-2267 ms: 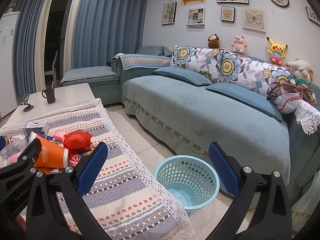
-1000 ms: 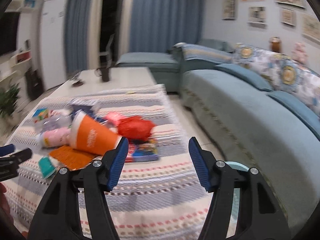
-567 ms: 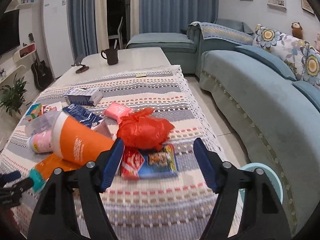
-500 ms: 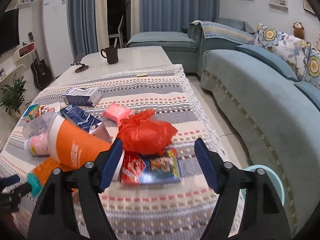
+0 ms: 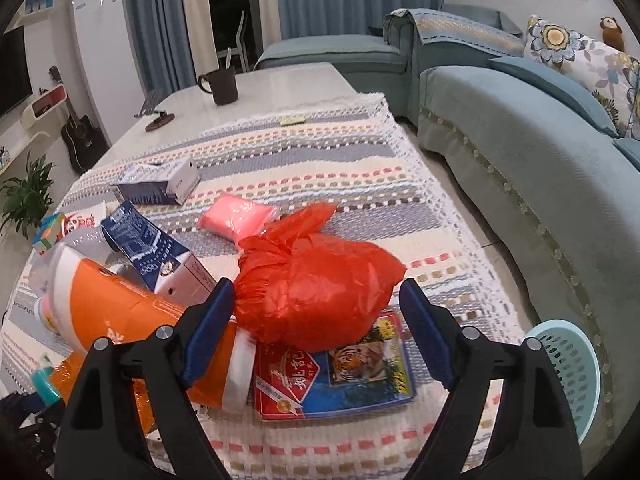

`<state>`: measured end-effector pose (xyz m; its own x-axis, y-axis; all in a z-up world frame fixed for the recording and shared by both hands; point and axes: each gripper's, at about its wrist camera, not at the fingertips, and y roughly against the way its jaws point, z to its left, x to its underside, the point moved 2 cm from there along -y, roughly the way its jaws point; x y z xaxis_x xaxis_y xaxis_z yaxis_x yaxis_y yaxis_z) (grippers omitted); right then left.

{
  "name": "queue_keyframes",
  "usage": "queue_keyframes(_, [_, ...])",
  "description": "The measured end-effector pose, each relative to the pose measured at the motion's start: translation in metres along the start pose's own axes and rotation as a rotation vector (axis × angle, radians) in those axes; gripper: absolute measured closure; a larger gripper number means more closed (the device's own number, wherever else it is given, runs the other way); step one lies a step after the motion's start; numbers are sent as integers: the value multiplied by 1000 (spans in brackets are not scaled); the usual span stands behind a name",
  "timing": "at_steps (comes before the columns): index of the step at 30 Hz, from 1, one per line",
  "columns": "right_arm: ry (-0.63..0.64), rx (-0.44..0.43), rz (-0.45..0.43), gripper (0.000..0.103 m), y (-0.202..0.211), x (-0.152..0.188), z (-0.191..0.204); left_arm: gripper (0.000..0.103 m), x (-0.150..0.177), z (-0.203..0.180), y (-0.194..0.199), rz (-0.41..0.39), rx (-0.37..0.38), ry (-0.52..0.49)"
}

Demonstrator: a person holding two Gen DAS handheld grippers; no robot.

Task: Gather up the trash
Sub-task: 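Grasp the teal packet with the left tool while the right tool grasps the red plastic bag, then carry both items over the blue wastebasket and open both tools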

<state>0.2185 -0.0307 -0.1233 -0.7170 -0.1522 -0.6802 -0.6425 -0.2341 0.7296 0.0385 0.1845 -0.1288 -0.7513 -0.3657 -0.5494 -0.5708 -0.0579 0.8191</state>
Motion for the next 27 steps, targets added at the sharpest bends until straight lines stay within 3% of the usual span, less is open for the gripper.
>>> queue_keyframes(7, [24, 2, 4, 63, -5, 2, 8, 62, -6, 0, 20, -101, -15, -25])
queue_keyframes(11, [-10, 0, -62, 67, 15, -3, 2, 63, -7, -12, 40, -183, 3, -61])
queue_keyframes(17, [-64, 11, -189, 68, 78, -15, -26, 63, -9, -54, 94, -354, 105, -163])
queue_keyframes(27, [-161, 134, -282, 68, 170, 11, -123, 63, -8, -160, 139, -427, 317, -331])
